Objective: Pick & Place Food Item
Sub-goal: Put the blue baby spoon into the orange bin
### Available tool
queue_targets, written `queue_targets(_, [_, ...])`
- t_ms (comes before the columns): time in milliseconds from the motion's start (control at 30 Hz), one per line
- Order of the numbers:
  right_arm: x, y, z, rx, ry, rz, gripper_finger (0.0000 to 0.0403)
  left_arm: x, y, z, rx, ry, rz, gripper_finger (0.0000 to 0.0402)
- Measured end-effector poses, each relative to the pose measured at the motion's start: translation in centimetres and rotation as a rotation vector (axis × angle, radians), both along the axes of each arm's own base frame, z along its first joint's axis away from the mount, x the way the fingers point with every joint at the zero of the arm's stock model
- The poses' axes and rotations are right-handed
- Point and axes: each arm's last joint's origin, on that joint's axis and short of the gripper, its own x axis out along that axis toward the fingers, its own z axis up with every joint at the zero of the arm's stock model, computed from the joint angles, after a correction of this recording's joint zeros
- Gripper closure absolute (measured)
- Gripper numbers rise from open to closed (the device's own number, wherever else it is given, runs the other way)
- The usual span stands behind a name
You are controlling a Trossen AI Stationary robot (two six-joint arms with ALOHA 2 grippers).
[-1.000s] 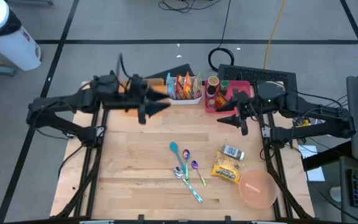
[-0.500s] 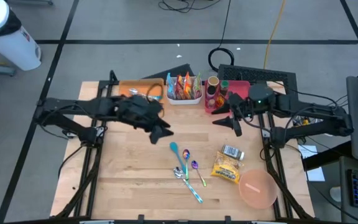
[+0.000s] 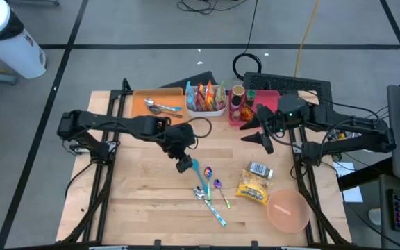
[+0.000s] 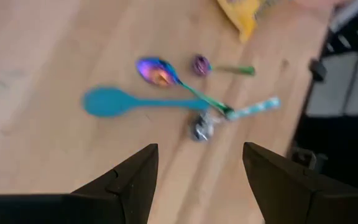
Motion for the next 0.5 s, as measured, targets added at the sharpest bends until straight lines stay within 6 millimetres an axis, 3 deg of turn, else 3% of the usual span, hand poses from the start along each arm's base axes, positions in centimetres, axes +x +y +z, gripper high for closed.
queue_targets(333, [-1.0, 0.2, -0.7, 0.016, 0.096, -0.002, 0.0197, 1.0, -1.0, -1.4, 0.016, 0.007, -0.097, 0.0158])
queue_targets(500, [-1.0, 0.2, -0.7, 0.021, 0.099, -0.005, 0.0197, 1.3, -0.8, -1.6, -0.099, 0.081, 0.164, 0.0158])
